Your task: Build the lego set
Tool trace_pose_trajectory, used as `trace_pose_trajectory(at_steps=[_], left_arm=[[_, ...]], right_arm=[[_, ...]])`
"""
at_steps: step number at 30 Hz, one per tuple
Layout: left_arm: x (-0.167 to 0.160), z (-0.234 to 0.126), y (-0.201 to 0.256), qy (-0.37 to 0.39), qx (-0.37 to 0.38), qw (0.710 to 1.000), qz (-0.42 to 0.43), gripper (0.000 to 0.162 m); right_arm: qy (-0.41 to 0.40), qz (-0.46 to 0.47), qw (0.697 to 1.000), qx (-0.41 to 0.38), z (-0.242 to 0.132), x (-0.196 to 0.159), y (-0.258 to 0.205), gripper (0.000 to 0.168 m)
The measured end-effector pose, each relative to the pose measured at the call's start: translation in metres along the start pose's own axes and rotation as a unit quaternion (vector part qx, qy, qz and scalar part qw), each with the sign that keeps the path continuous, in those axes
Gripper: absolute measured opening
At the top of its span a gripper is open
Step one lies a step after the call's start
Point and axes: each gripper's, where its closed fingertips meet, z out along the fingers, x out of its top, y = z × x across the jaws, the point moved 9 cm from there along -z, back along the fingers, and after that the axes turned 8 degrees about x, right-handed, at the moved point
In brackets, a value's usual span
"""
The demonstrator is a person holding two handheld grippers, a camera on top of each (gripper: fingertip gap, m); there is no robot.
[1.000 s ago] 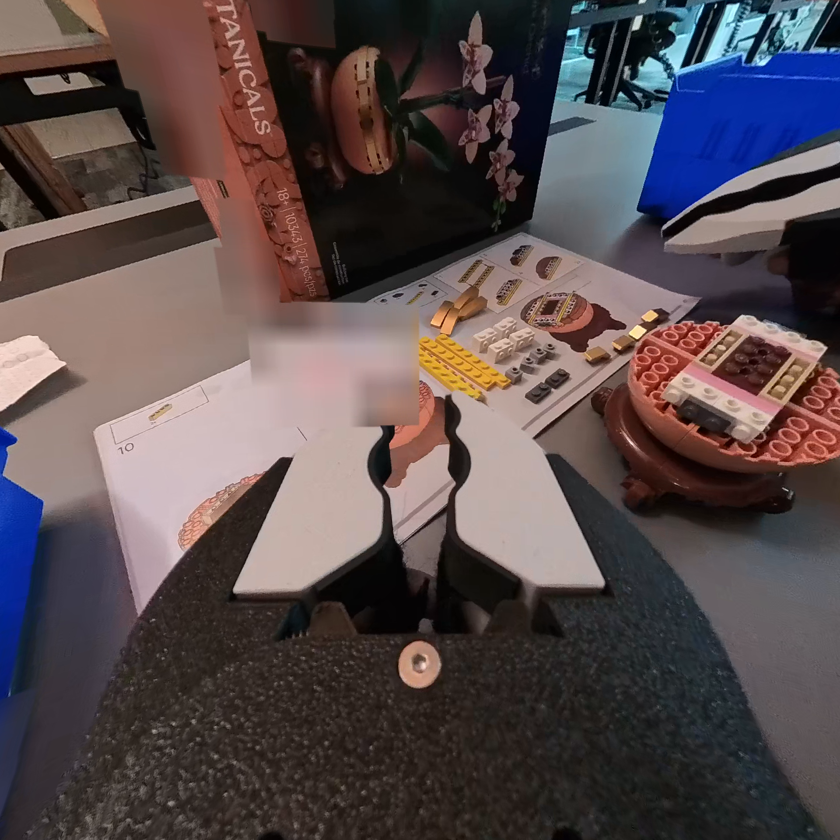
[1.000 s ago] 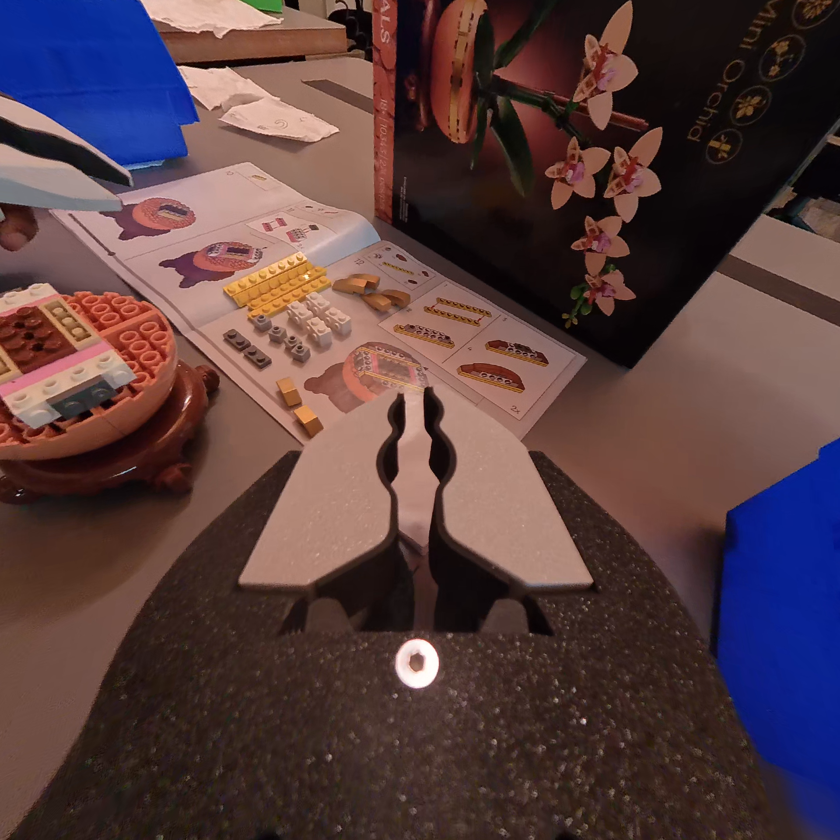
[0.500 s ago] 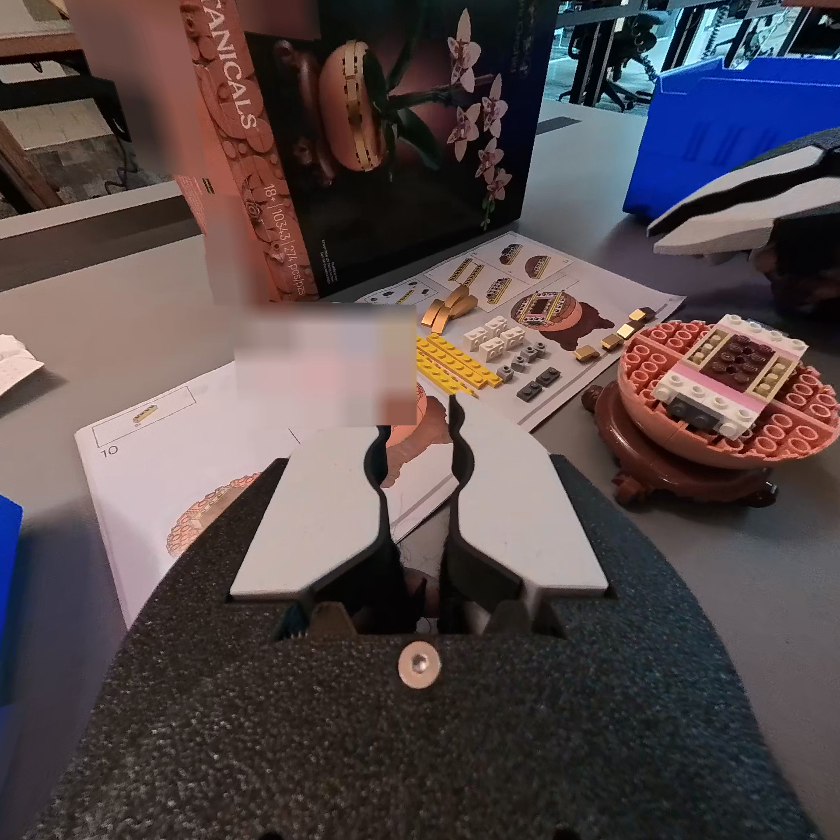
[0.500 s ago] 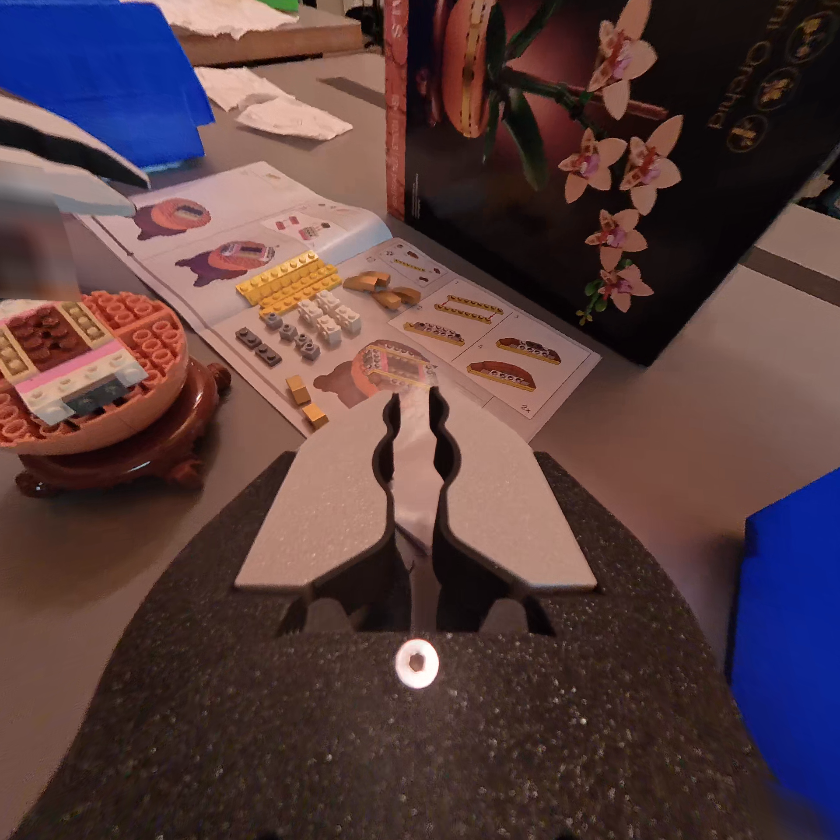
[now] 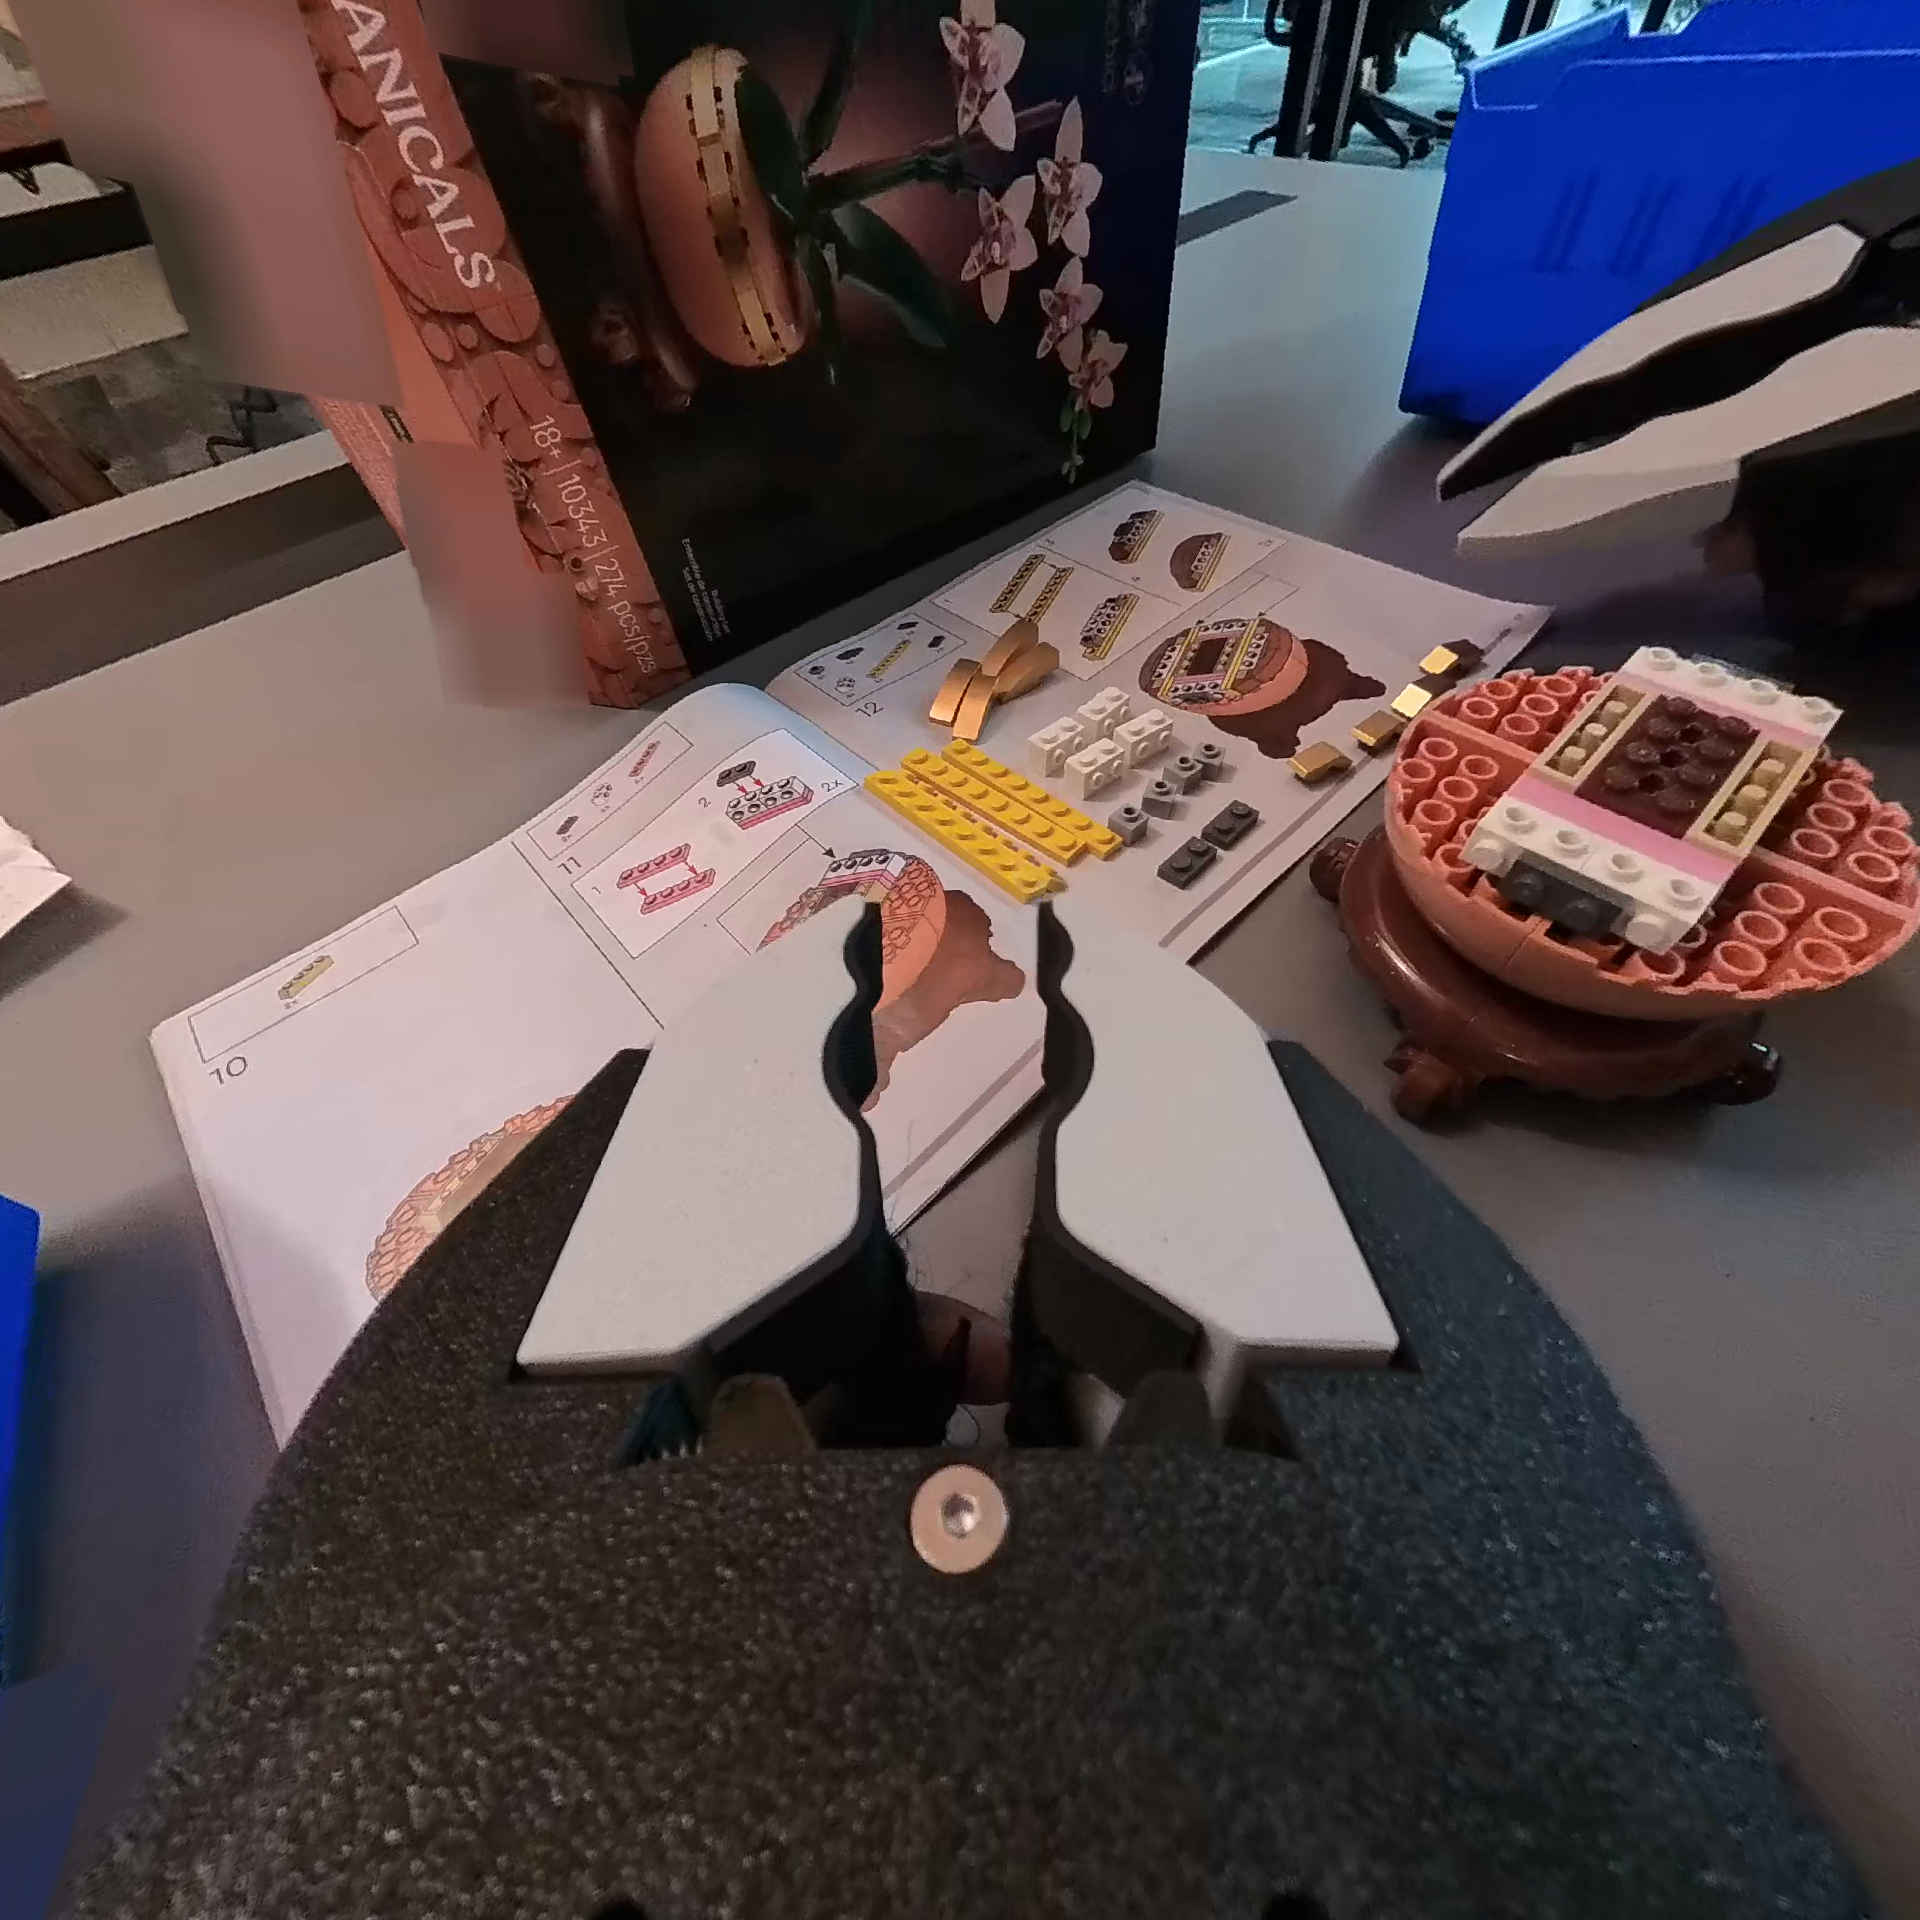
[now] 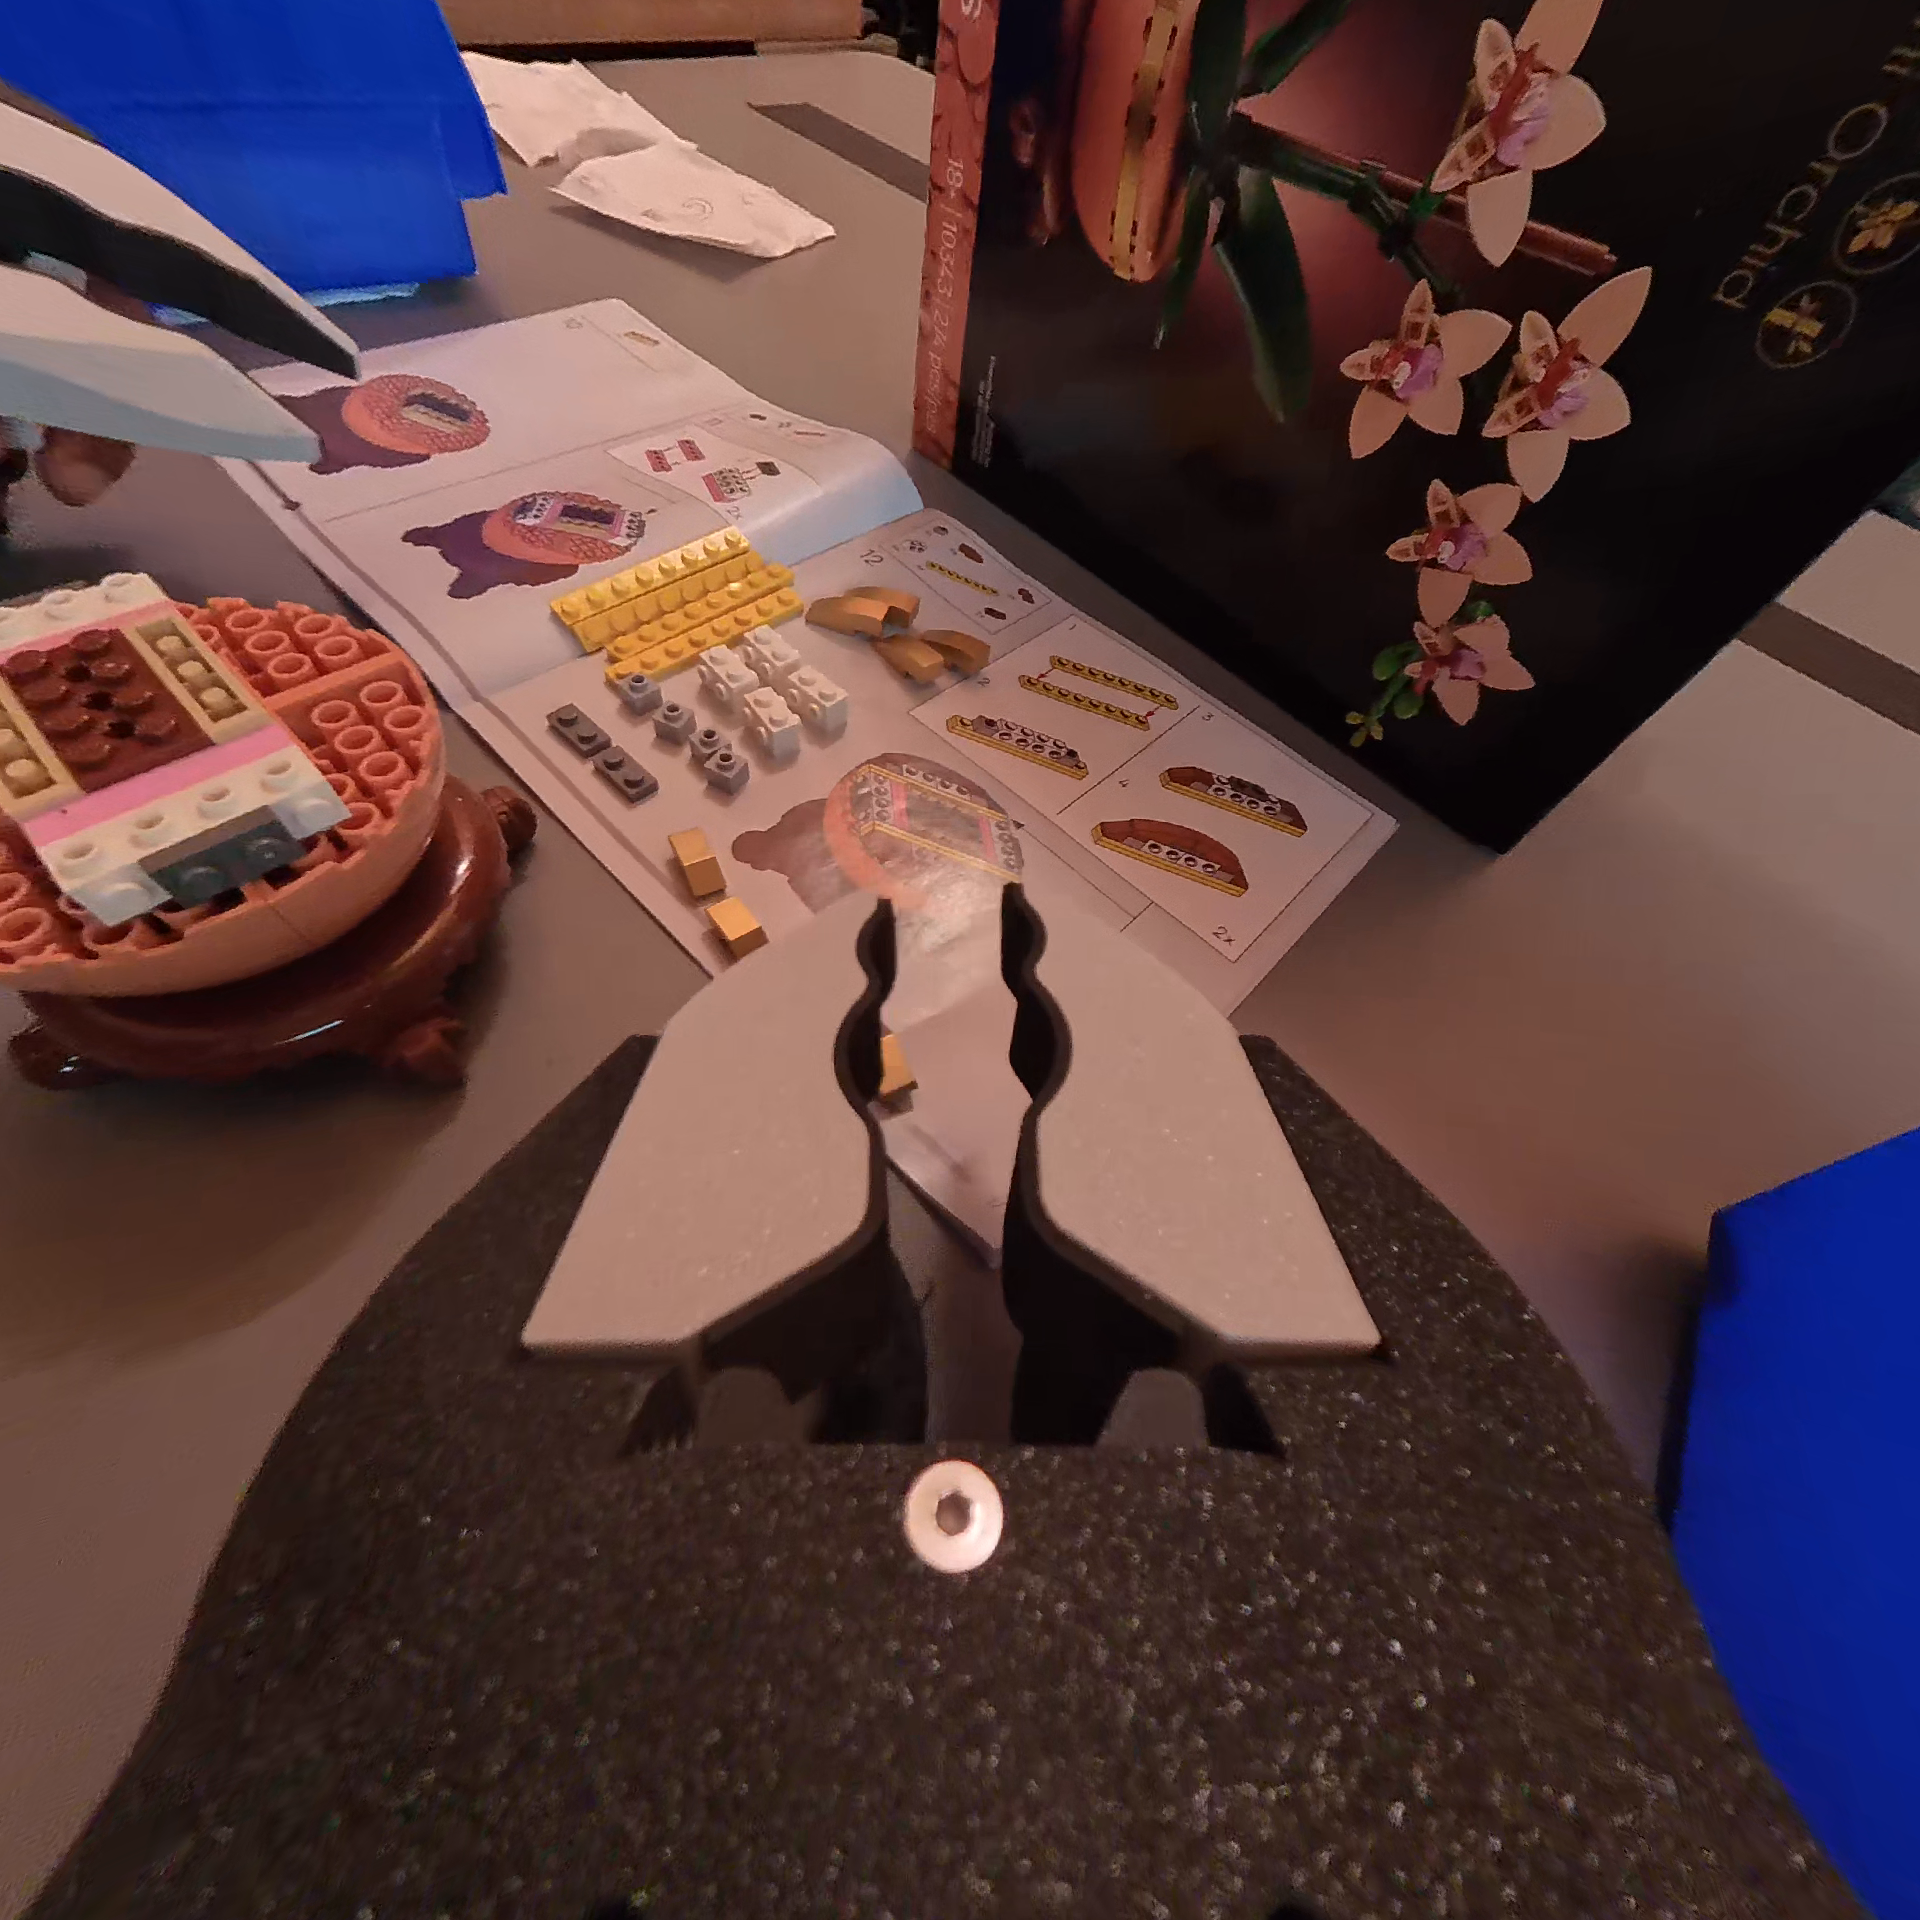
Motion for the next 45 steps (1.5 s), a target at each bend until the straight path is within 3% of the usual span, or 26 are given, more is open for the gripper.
trace_pose_trajectory(at_steps=[3, 6, 10, 14, 19, 23, 27, 34, 45], left_arm=[[0.0, 0.001, 0.001, -0.003, -0.003, 1.0, 0.005, 0.029], [0.0, 0.001, 0.002, -0.007, -0.011, 1.0, 0.006, 0.032], [0.0, 0.001, 0.002, -0.005, -0.02, 1.0, 0.007, 0.034], [0.0, 0.0, 0.003, 0.003, -0.024, 1.0, 0.013, 0.034], [0.0, -0.001, 0.002, 0.004, -0.037, 0.999, 0.003, 0.034], [0.0, 0.0, -0.002, 0.001, -0.056, 0.998, -0.02, 0.035], [0.0, 0.0, -0.004, 0.001, -0.065, 0.997, -0.035, 0.035], [0.0, 0.0, -0.007, 0.003, -0.06, 0.997, -0.046, 0.035], [0.001, -0.003, -0.012, 0.023, -0.07, 0.995, -0.073, 0.035]], right_arm=[[0.007, 0.008, 0.999, 0.045, 0.002, 0.002, 0.0, 0.039], [0.03, -0.017, 0.993, 0.111, 0.012, 0.027, 0.0, 0.049], [-0.087, -0.097, 0.97, 0.204, 0.054, 0.069, -0.001, 0.085], [-0.169, -0.105, 0.94, 0.275, 0.086, 0.077, -0.009, 0.084], [-0.11, -0.058, 0.964, 0.237, 0.073, 0.059, -0.003, 0.072], [-0.094, -0.02, 0.971, 0.22, 0.059, 0.054, 0.014, 0.072], [-0.144, -0.069, 0.952, 0.262, 0.077, 0.071, 0.014, 0.075], [-0.281, -0.176, 0.889, 0.316, 0.141, 0.081, -0.009, 0.079], [-0.338, -0.189, 0.874, 0.294, 0.159, 0.081, -0.022, 0.07]])
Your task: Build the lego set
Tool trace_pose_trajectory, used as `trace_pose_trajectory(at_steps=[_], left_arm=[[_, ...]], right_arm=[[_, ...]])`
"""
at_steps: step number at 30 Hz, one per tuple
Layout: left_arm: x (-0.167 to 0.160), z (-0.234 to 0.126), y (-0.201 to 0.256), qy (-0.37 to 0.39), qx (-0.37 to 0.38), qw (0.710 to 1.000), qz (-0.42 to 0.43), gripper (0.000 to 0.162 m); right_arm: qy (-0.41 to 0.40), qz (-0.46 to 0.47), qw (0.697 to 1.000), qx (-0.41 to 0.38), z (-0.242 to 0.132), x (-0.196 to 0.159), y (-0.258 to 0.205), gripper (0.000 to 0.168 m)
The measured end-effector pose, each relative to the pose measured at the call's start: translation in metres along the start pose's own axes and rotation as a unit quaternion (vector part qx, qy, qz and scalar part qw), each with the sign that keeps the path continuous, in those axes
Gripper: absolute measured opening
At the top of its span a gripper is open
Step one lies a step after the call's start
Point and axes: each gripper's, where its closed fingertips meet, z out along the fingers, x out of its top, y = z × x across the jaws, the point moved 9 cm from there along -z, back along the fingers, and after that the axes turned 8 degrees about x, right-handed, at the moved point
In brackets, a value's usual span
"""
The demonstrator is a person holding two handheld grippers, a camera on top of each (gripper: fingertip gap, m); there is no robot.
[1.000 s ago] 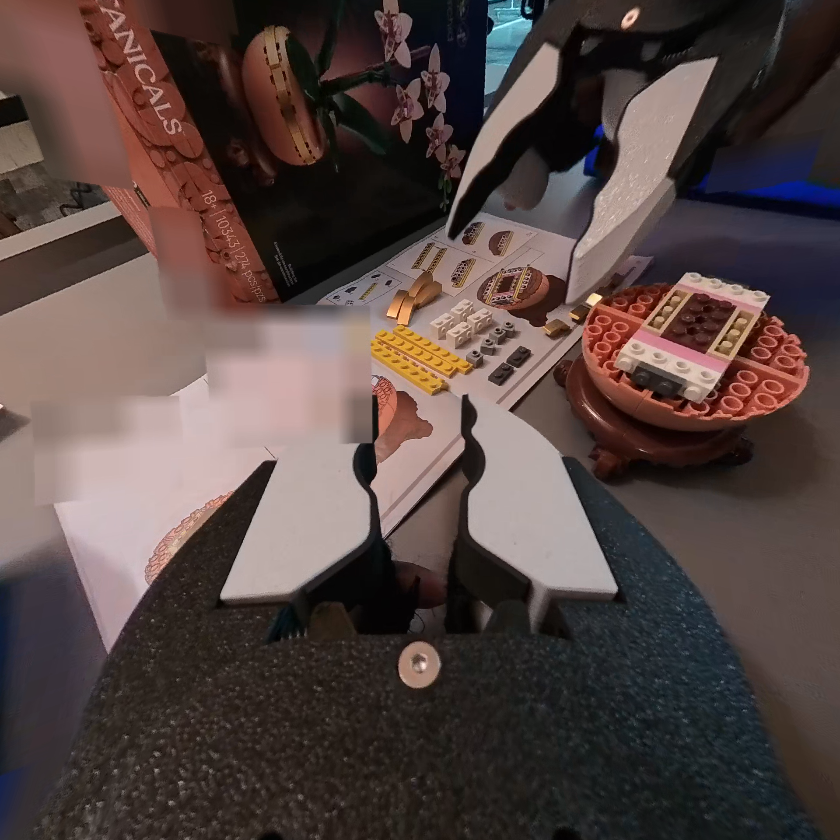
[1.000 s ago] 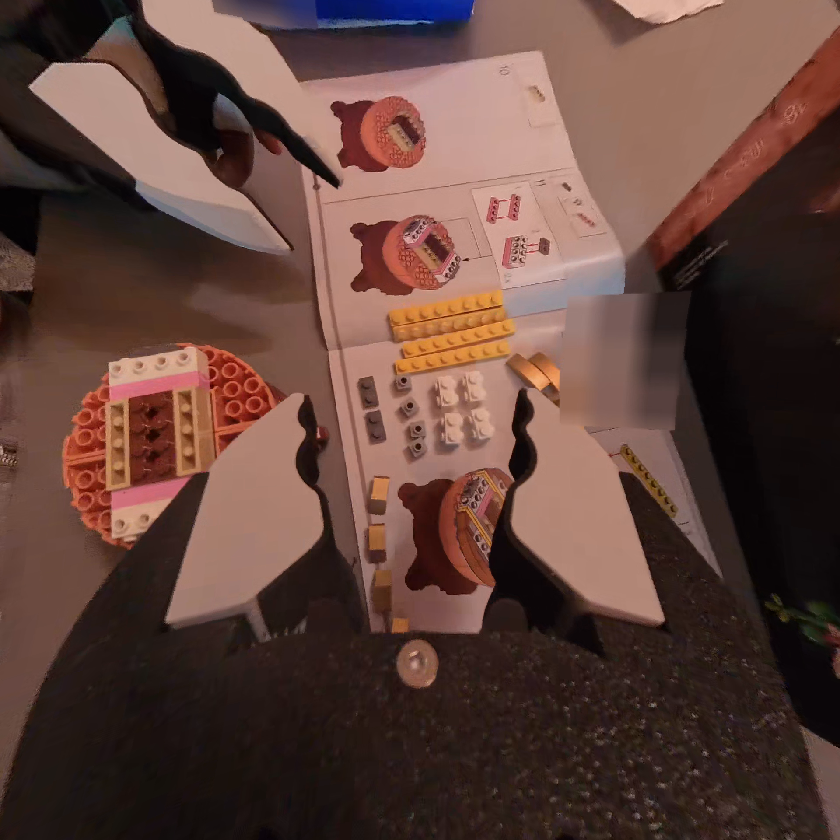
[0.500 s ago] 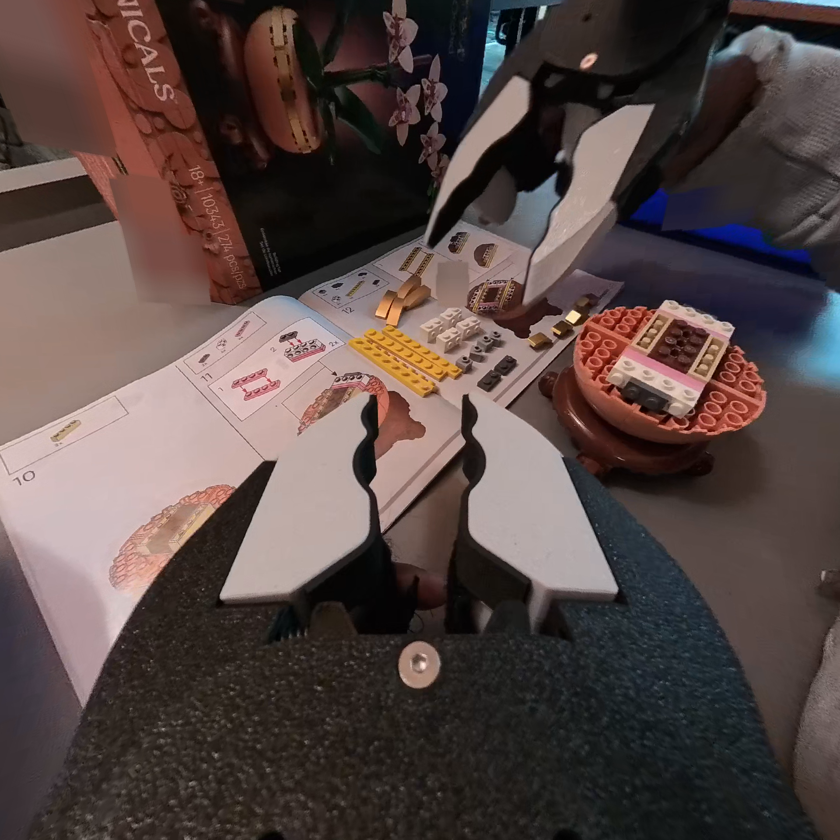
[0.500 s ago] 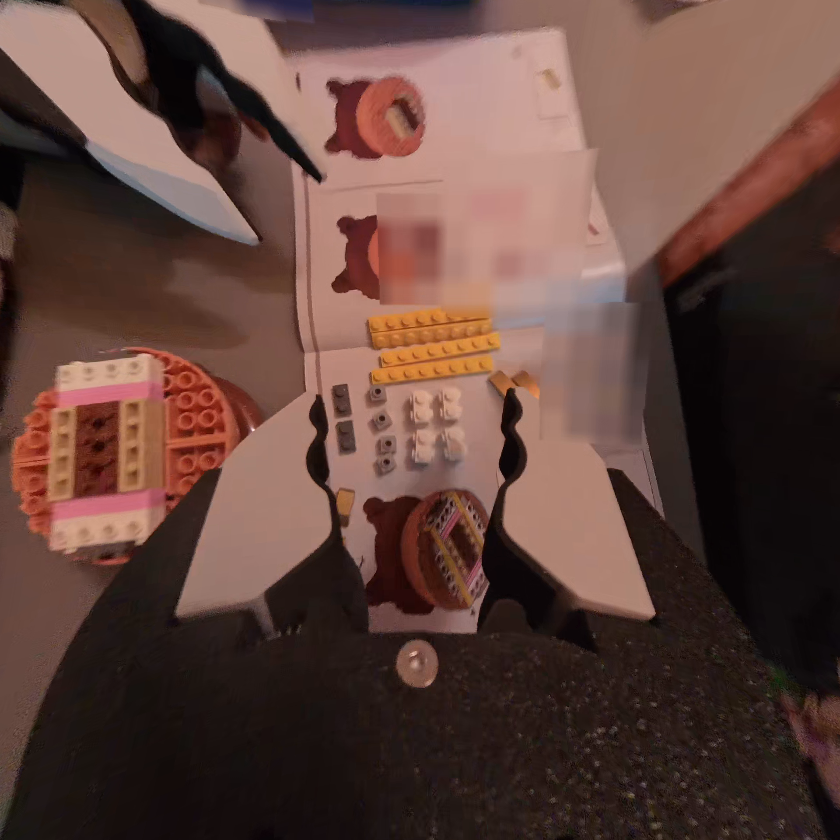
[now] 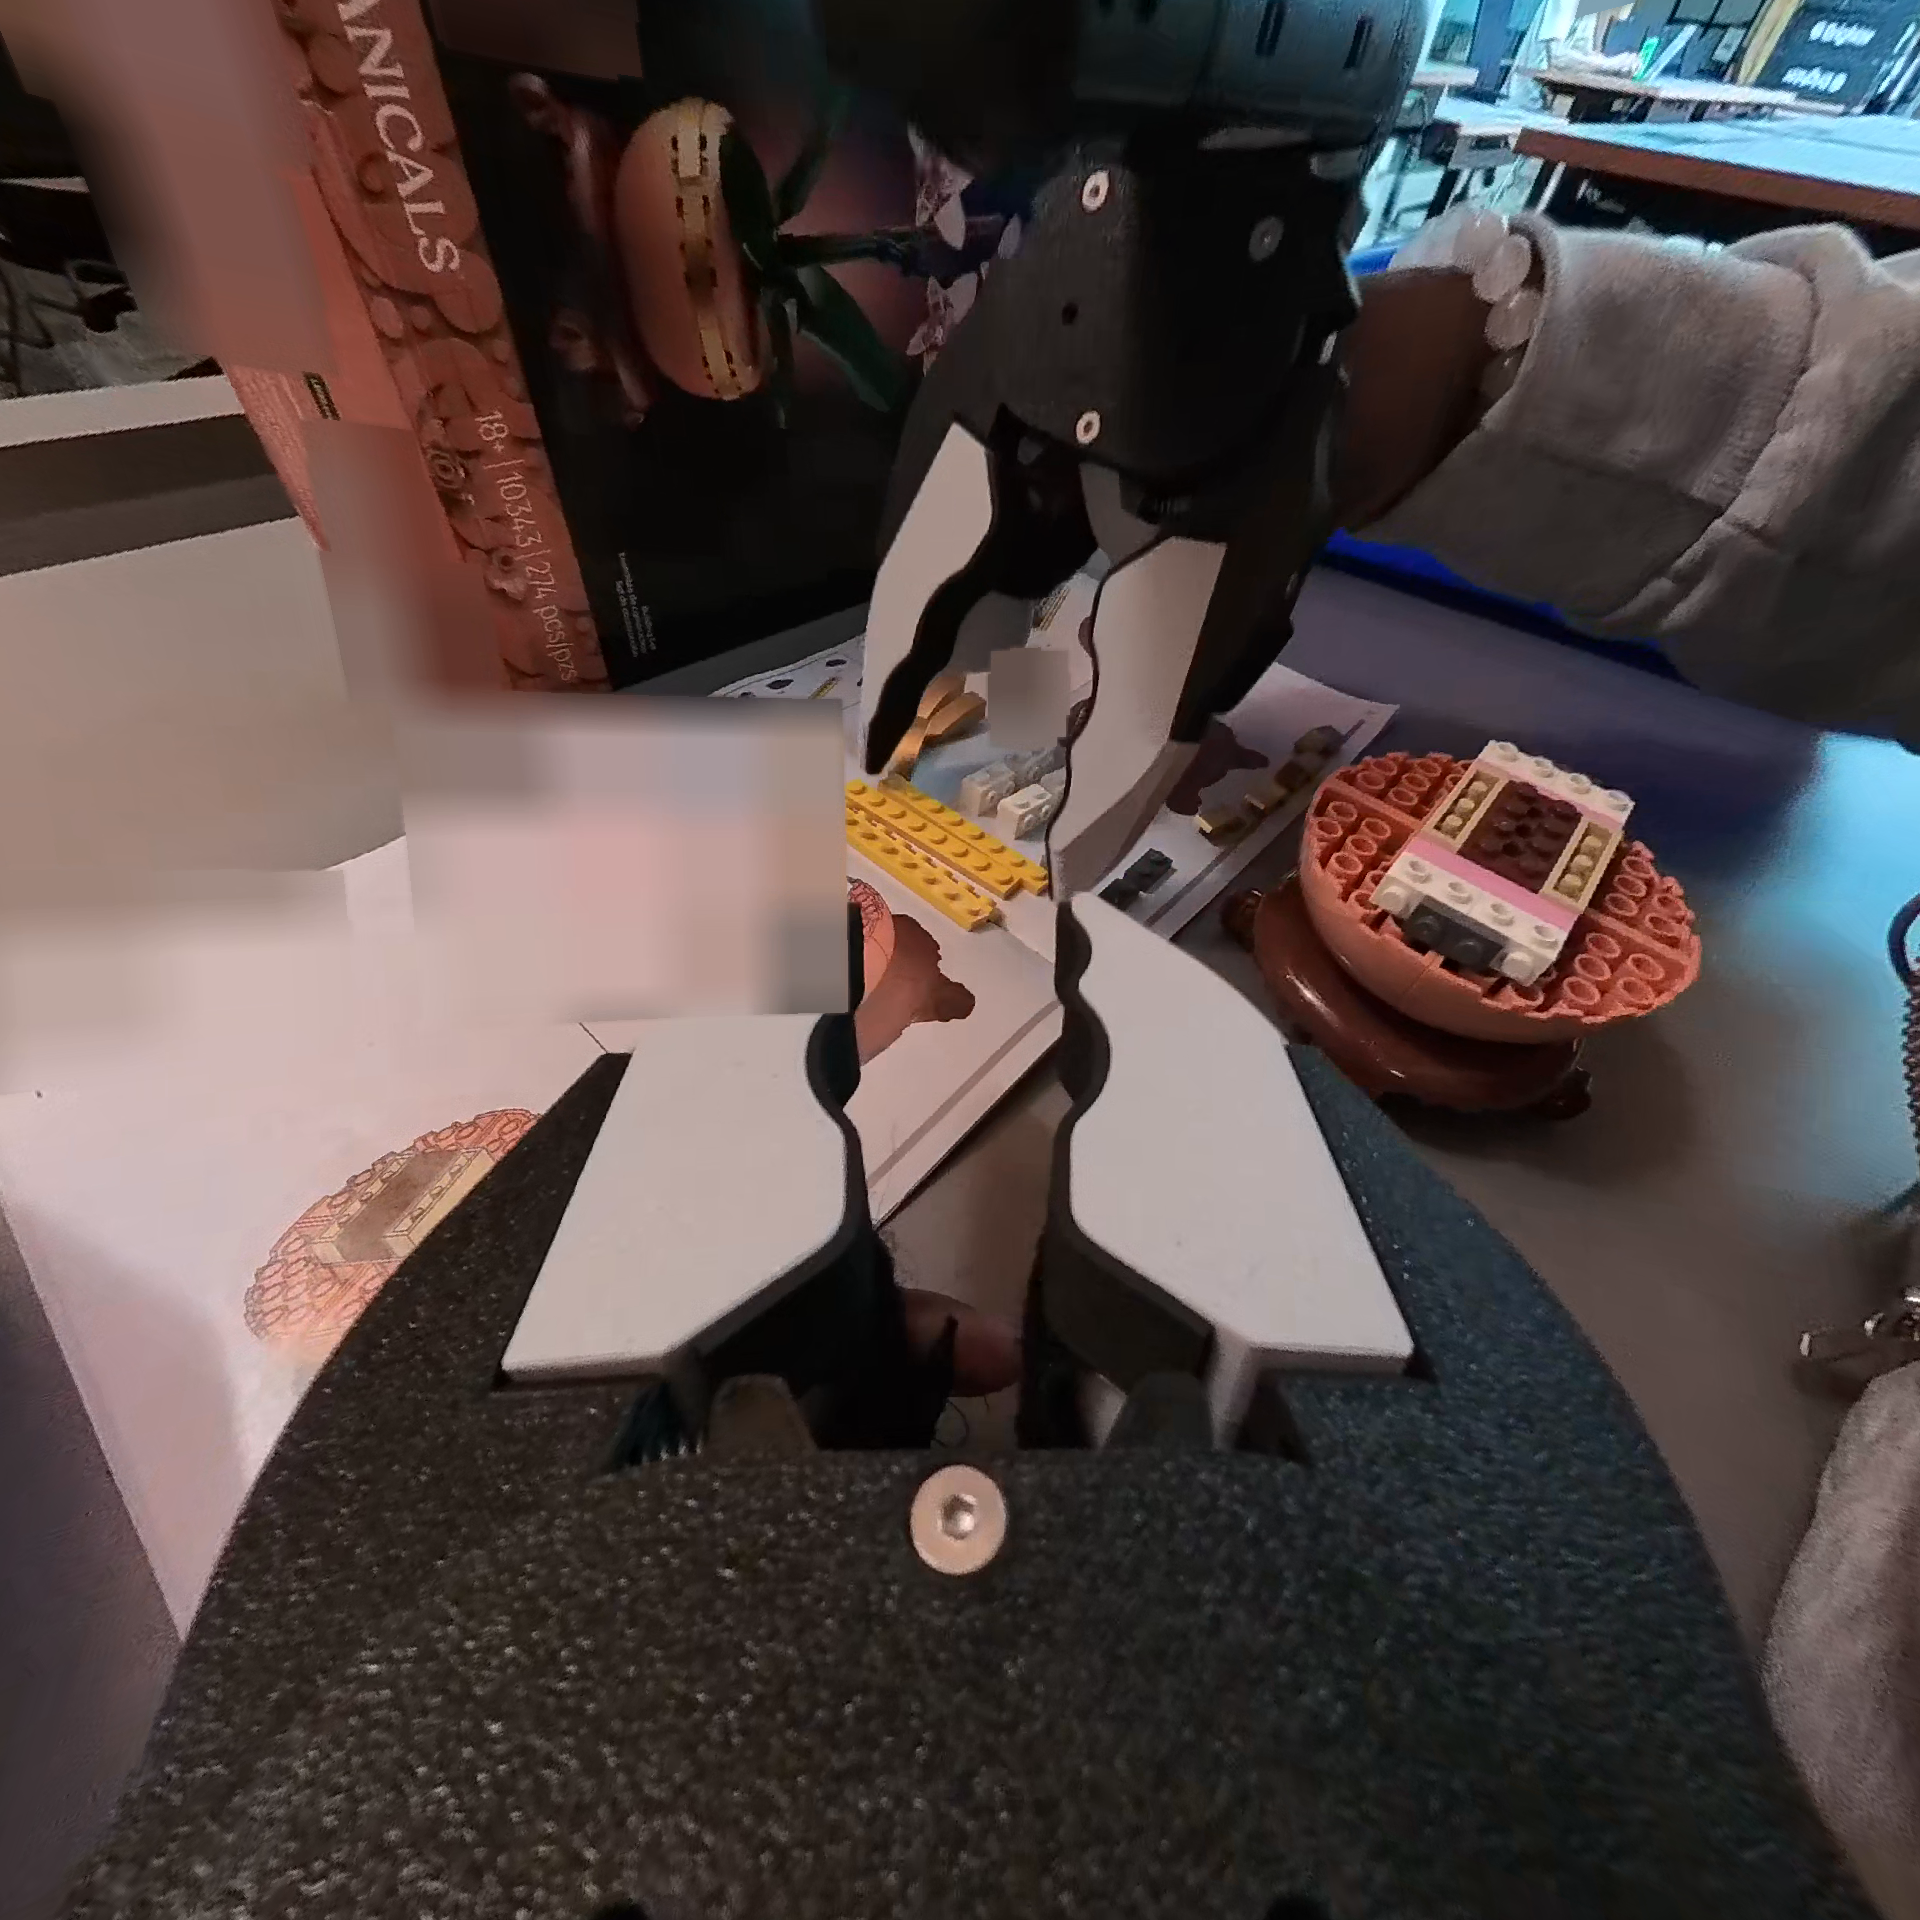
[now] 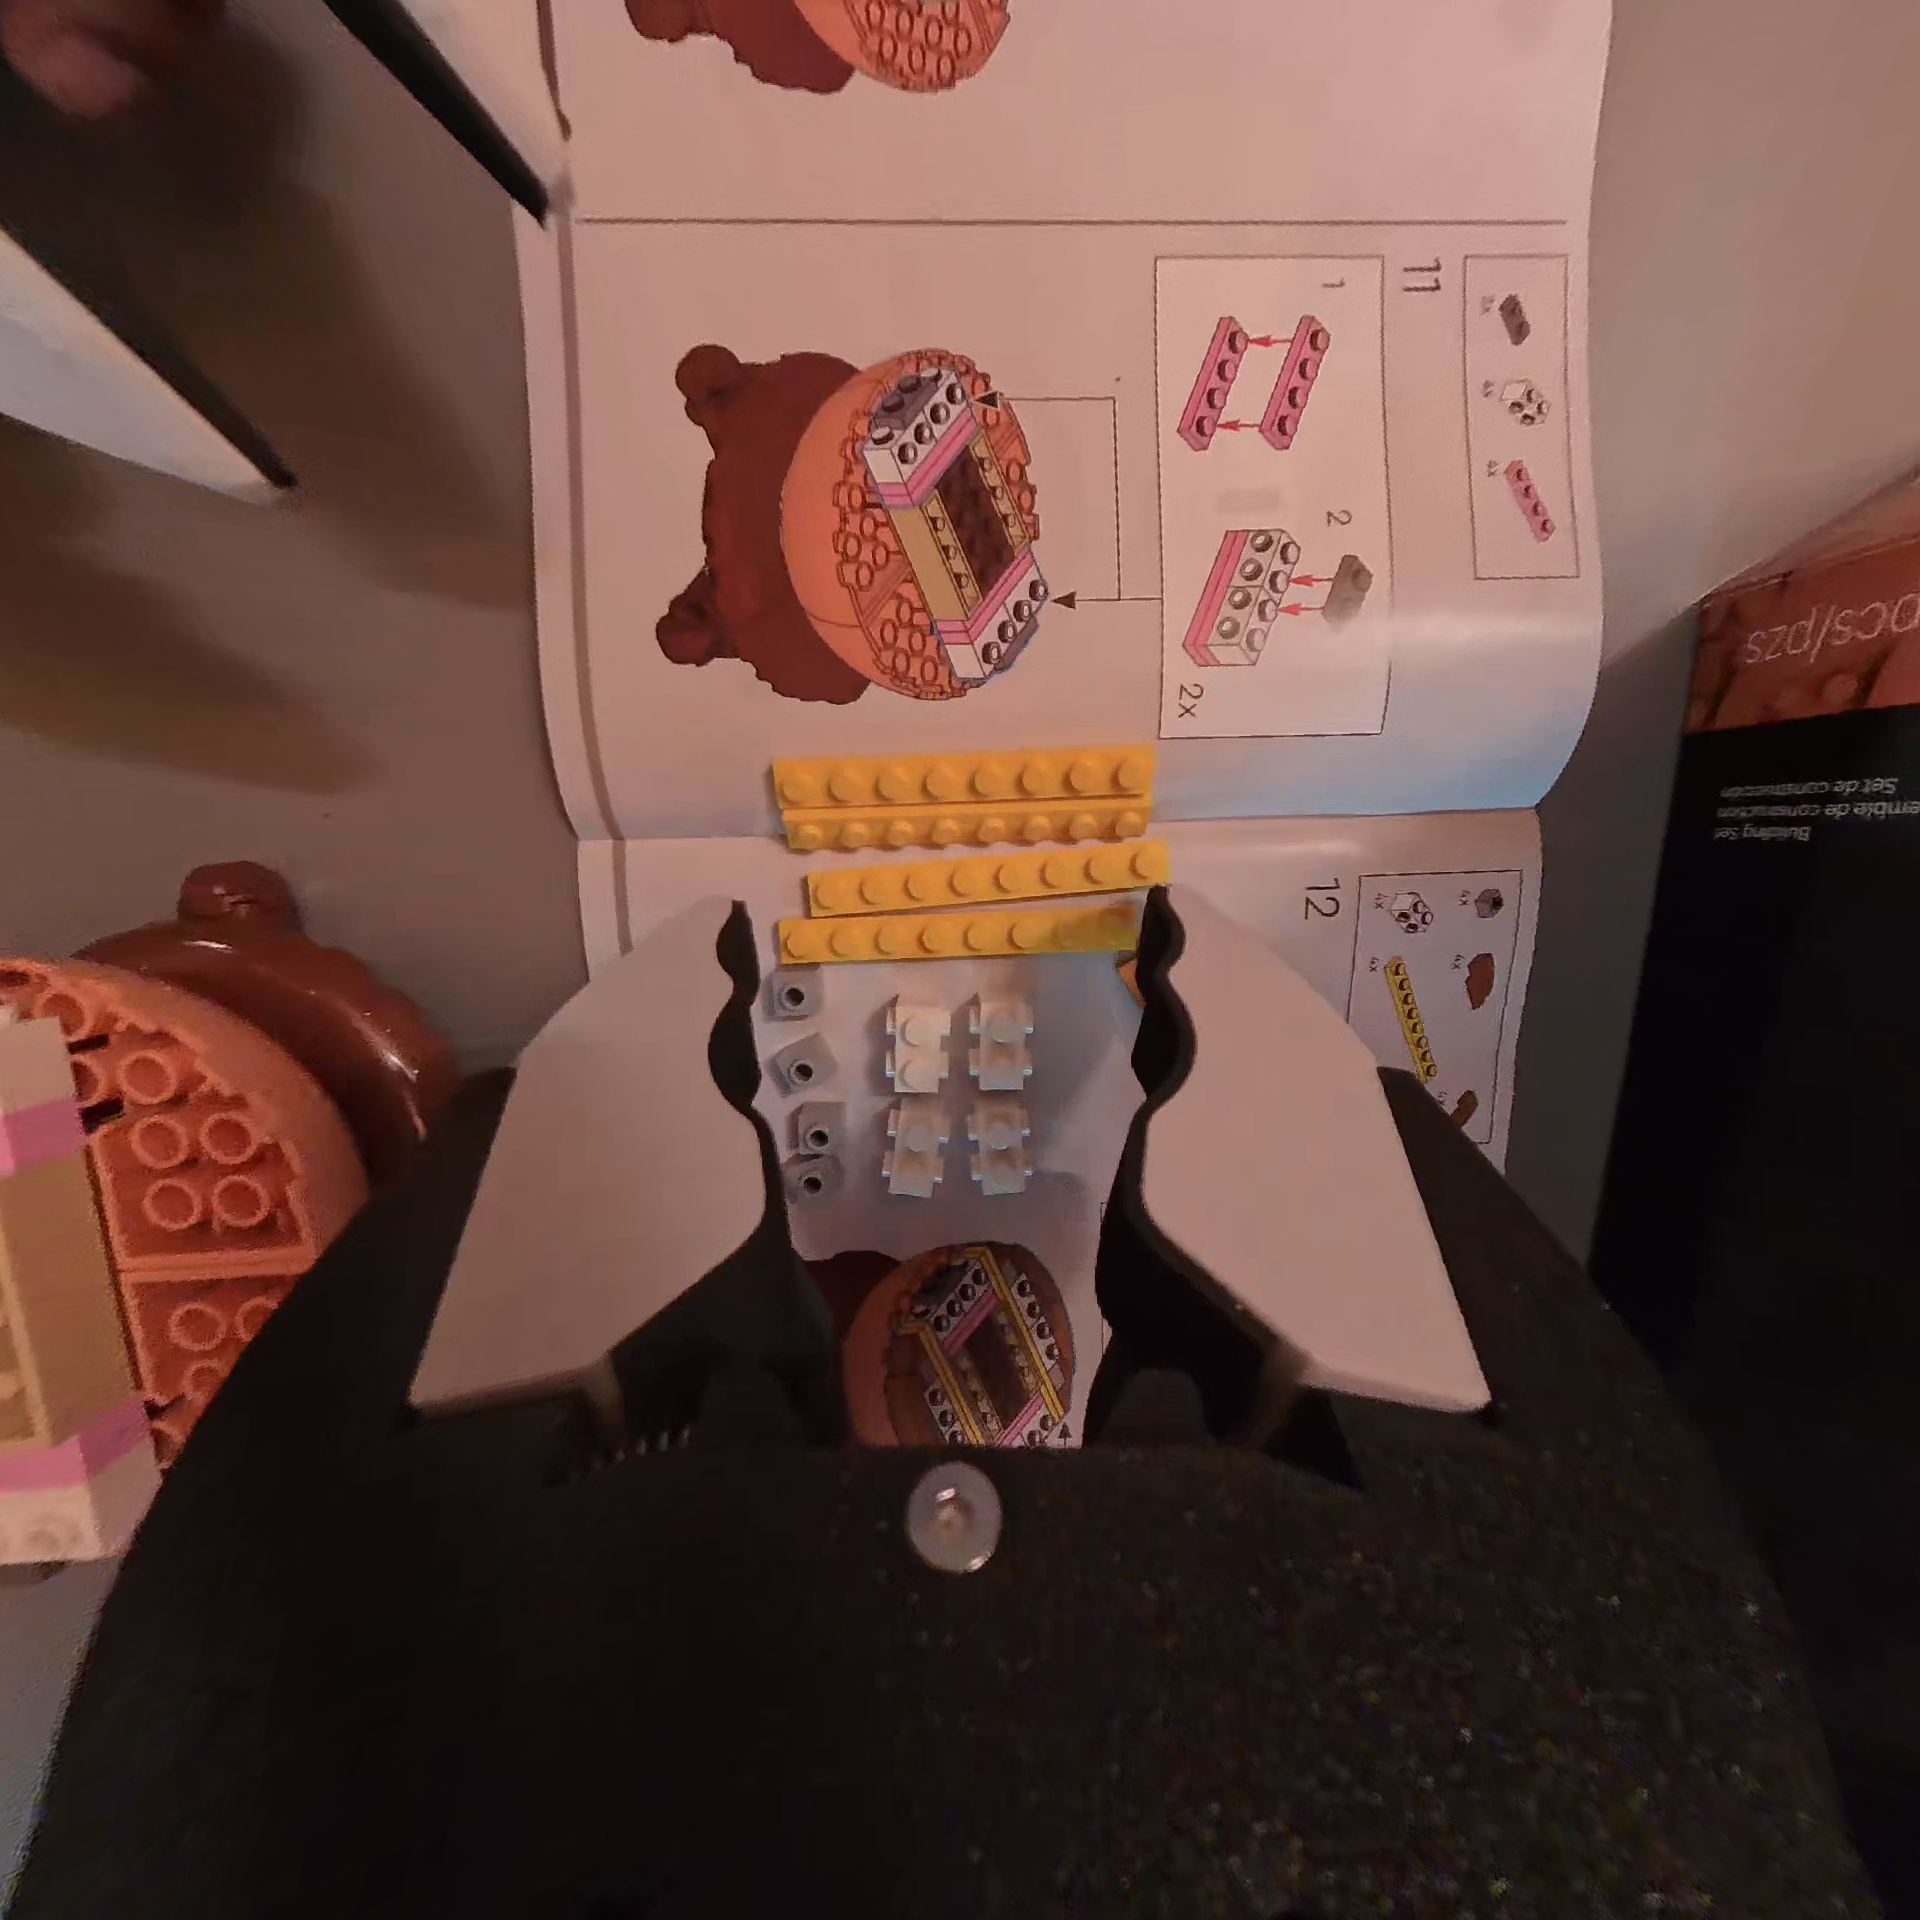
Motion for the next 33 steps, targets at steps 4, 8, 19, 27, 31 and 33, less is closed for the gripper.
trace_pose_trajectory(at_steps=[4, 8, 19, 27, 31, 33], left_arm=[[0.001, -0.003, -0.004, 0.017, -0.004, 1.0, -0.025, 0.035], [0.001, -0.006, -0.011, 0.032, -0.009, 0.998, -0.059, 0.035], [0.001, -0.006, -0.013, 0.033, -0.016, 0.996, -0.076, 0.034], [0.001, -0.004, -0.008, 0.024, -0.008, 0.999, -0.045, 0.034], [0.001, -0.005, -0.005, 0.028, -0.003, 0.999, -0.03, 0.034], [0.001, -0.005, -0.004, 0.029, 0.0, 0.999, -0.025, 0.034]], right_arm=[[-0.014, 0.0, 1.0, -0.001, 0.003, 0.001, 0.002, 0.069], [-0.017, 0.008, 1.0, 0.003, 0.003, 0.0, 0.003, 0.068], [-0.014, 0.024, 1.0, 0.0, 0.002, -0.002, 0.005, 0.065], [0.044, 0.03, 0.998, -0.04, -0.04, -0.003, -0.006, 0.065], [0.054, 0.05, 0.996, -0.042, -0.078, -0.032, -0.044, 0.064], [0.036, 0.068, 0.997, -0.033, -0.082, -0.057, -0.068, 0.064]])
